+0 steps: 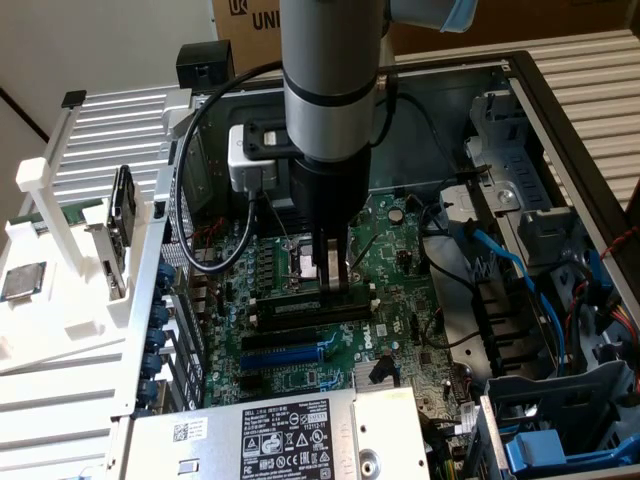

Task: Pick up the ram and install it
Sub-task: 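Insert the ram into the slot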

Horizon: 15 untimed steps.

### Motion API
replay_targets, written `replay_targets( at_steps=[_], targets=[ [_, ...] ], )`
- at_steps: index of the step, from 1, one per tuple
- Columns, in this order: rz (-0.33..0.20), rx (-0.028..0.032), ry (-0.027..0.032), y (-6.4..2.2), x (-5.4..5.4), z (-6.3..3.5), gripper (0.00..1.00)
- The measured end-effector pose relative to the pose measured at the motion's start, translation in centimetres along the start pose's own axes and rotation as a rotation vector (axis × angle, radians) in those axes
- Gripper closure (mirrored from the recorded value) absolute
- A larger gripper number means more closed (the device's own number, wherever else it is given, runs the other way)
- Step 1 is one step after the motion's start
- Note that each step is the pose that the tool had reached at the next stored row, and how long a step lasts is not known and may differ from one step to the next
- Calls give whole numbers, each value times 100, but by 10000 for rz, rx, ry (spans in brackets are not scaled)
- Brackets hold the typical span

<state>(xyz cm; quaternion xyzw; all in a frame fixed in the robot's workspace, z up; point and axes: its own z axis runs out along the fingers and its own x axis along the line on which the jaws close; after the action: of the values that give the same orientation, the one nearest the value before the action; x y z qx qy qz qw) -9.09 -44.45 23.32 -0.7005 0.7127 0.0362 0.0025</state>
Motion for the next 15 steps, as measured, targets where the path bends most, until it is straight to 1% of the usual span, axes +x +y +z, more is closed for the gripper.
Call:
replay_targets(
  at_steps=[8, 10, 15],
  targets=[
    [-1, 11, 1, 8, 0, 7, 88],
    [0, 12, 20, 8, -3, 13, 88],
    [1, 11, 32, 8, -9, 16, 88]
  ],
)
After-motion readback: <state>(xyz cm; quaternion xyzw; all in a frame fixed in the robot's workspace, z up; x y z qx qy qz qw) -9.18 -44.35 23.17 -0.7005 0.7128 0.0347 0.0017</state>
